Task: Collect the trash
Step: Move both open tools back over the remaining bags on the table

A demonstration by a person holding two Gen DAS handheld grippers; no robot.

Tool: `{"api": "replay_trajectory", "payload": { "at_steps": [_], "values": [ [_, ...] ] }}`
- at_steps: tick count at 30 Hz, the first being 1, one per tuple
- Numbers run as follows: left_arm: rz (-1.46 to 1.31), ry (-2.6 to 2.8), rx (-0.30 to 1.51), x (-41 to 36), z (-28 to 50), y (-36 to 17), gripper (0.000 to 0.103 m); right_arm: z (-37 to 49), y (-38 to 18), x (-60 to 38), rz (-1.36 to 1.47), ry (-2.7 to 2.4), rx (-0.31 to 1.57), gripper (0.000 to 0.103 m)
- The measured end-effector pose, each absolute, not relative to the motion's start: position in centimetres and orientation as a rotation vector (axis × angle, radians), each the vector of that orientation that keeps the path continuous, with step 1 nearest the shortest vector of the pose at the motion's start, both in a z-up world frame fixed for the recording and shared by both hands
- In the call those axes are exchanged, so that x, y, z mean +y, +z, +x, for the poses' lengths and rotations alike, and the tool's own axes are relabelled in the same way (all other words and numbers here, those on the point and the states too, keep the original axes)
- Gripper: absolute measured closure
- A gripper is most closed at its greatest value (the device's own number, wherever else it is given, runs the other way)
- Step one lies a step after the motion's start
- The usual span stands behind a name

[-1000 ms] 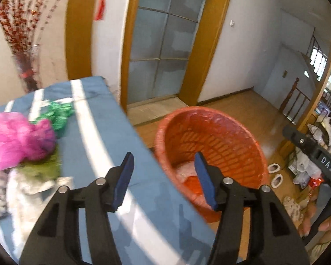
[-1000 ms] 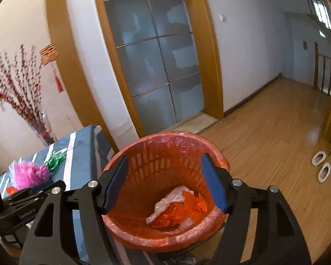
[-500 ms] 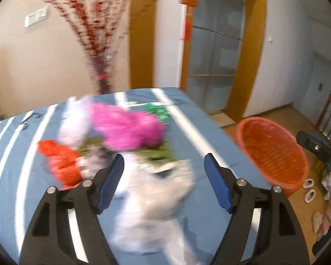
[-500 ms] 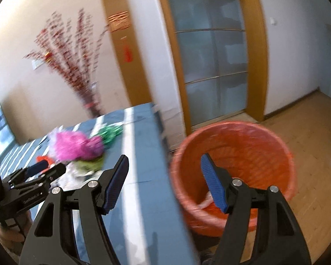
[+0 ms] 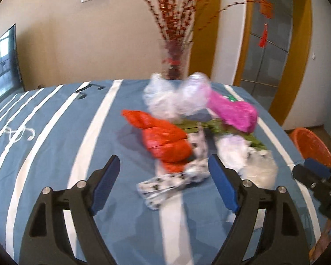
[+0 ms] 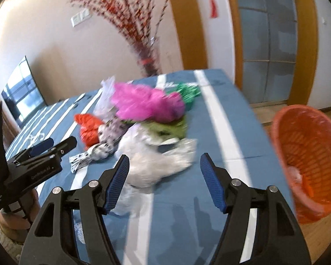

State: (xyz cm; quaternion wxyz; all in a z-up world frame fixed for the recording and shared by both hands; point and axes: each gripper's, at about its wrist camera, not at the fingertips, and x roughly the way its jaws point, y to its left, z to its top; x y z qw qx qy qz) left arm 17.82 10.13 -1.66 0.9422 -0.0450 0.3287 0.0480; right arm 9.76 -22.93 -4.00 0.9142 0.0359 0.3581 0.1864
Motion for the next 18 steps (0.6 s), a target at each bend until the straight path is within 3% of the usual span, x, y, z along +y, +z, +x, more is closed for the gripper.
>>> {"api": "replay_trajectory", "payload": {
  "at_steps": [16,18],
  "values": [
    [-0.128,0.131,0.691,13.1,17.8,-2.8,0.022,12.5,-7.2,-20.4,0.090,0.372,0.857,0.040],
    [-0.129,0.129,0.694,13.1,17.9,-2.9,0.022,12.5,-7.4,-20.3,0.090,0.385,0.864,0.047]
  ]
}}
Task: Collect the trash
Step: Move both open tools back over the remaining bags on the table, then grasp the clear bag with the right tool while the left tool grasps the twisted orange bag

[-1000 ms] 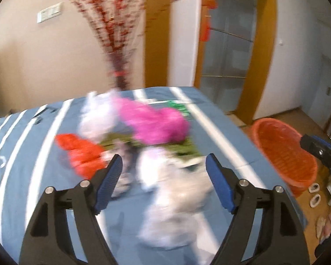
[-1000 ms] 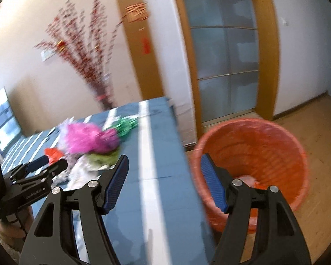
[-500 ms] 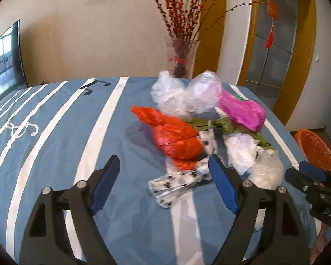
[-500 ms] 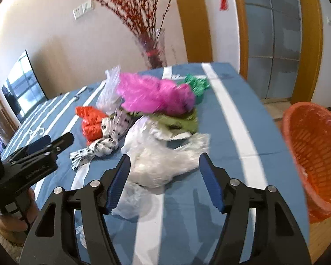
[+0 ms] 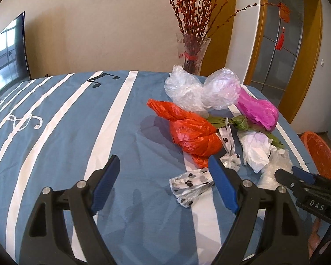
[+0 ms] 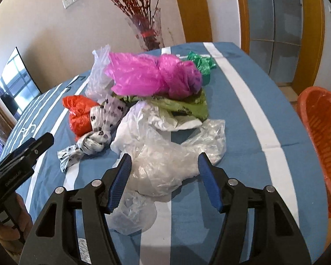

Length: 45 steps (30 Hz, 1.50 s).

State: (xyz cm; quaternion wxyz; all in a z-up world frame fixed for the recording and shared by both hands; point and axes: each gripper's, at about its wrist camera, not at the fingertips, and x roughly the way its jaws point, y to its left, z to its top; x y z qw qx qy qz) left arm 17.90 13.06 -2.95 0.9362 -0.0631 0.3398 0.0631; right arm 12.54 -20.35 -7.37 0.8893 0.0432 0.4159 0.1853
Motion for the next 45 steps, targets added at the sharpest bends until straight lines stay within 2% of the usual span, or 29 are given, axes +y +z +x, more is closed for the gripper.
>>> {"api": "replay_trajectory", "payload": {
  "at_steps": [6,16,21,30,32,34,37,45],
  "values": [
    [-0.126,0.119,0.707,12.6,18.2,-3.2,0.022,12.2,-7.5,-20.2,0.077,0.420,0.873,0.071],
    [-0.138,0.115,0.723,12.1,19.4,-2.9,0.022,11.1,-6.4,-22.2,0.079,0.393,0.831,0.094],
    [-0.168,0.118,0.733,12.3,21.6,-2.4,0.024,10.9,-6.0,-24.3,0.080,0.347,0.808,0.096],
    [-0.217,0.104,0.822,12.4,26.3,-3.7,0.037,10.5,-5.8,-26.4,0.078,0.314,0.793,0.097],
    [-0.239,0.088,0.844,12.5,26.9,-4.4,0.041,10.4,-6.0,-26.7,0.081,0.312,0.797,0.097],
    [-0.273,0.053,0.847,12.5,27.1,-4.8,0.058,10.5,-6.1,-26.8,0.082,0.311,0.799,0.097],
    [-0.277,0.033,0.822,12.2,26.6,-4.5,0.067,10.5,-6.0,-27.2,0.090,0.309,0.795,0.097],
    [-0.279,0.050,0.771,13.3,24.5,-2.9,0.070,10.0,-4.4,-28.5,0.115,0.302,0.750,0.097]
  ]
}}
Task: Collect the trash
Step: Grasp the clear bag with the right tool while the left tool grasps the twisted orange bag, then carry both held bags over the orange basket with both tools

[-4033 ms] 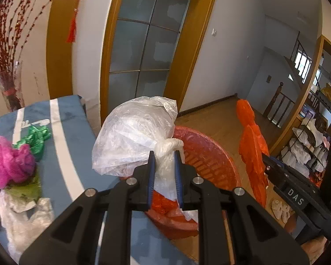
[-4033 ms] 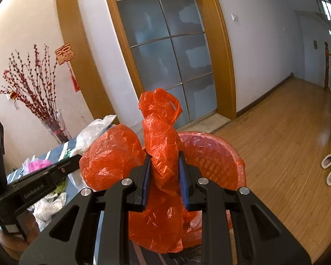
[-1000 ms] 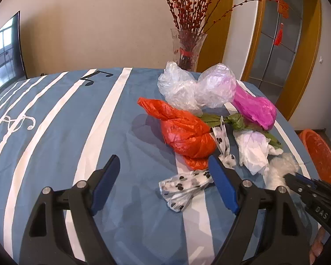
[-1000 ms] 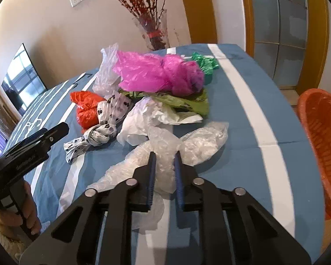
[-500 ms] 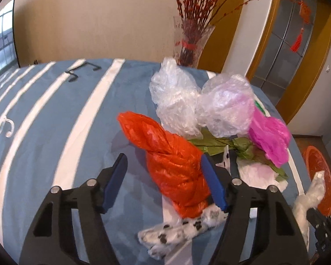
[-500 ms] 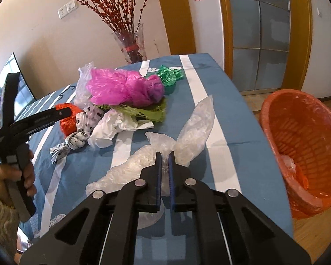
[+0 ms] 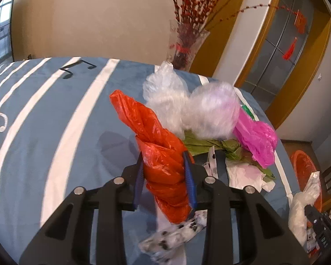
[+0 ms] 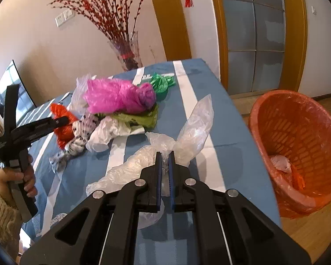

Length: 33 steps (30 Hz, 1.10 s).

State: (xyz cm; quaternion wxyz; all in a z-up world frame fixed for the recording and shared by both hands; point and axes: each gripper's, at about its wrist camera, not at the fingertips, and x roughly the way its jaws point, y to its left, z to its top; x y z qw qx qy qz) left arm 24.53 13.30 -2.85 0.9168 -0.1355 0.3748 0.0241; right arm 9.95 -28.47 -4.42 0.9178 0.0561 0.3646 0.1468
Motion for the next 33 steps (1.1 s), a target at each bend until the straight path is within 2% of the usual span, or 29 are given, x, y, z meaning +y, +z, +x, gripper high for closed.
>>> {"api": "replay_trajectory", "payload": {
  "at_steps": [8,14,22,33],
  "values": [
    [-0.264,0.047,0.716,13.6,21.5,0.2,0.070,9.3,-2.8,-29.6,0.134,0.289,0.702,0.097],
    [-0.230,-0.025,0.665,10.8,20.1,3.0,0.070,8.6,-1.8,-30.9,0.143,0.263,0.665,0.097],
    [-0.167,-0.164,0.631,4.3,19.5,5.1,0.070,7.5,-0.2,-34.0,0.149,0.191,0.594,0.097],
    [-0.099,-0.339,0.647,-5.5,20.1,4.7,0.070,6.7,1.1,-40.2,0.184,0.043,0.525,0.097]
  ]
}}
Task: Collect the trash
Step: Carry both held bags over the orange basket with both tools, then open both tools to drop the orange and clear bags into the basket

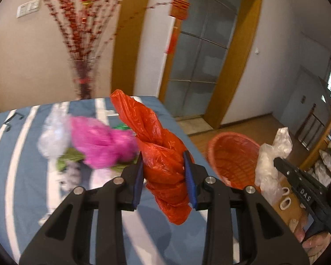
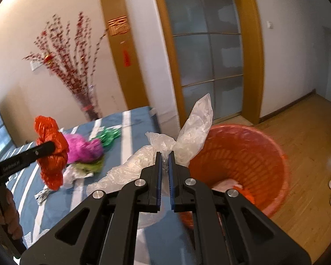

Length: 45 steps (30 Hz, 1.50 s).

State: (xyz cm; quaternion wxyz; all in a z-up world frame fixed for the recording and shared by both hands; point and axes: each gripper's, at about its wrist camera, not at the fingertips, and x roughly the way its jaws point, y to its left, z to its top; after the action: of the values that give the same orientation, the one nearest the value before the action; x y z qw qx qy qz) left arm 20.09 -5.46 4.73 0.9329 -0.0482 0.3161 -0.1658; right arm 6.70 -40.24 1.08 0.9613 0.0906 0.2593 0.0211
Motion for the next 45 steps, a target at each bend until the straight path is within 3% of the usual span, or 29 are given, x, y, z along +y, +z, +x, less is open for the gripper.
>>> {"api": "replay_trajectory", "payload": {
  "at_steps": [15,34,37,41,45],
  "values": [
    [-0.069,-0.530,0.693,-16.1,21.8,2.7,0.070,7.5,0.2,-47.4,0.216,-0.111,0.516,0.097],
    [-0.044,-0.649,0.760,-23.8,25.0,-0.2,0.068,11.0,-1.9,-51.2,0.300,-0.138,0.561,0.096],
    [-0.043,-0.651,0.780,-24.3,25.6,-0.9,0.065,11.3,-2.0,-51.5,0.310,-0.126,0.560,0.091],
    [-0.035,-0.644,0.798,-24.6,26.0,-1.8,0.055,11.0,-2.2,-51.8,0.302,-0.137,0.557,0.068],
    [-0.038,-0.615,0.816,-23.5,26.4,-2.6,0.050,10.5,-2.5,-52.1,0.311,-0.160,0.563,0.059]
  ]
}}
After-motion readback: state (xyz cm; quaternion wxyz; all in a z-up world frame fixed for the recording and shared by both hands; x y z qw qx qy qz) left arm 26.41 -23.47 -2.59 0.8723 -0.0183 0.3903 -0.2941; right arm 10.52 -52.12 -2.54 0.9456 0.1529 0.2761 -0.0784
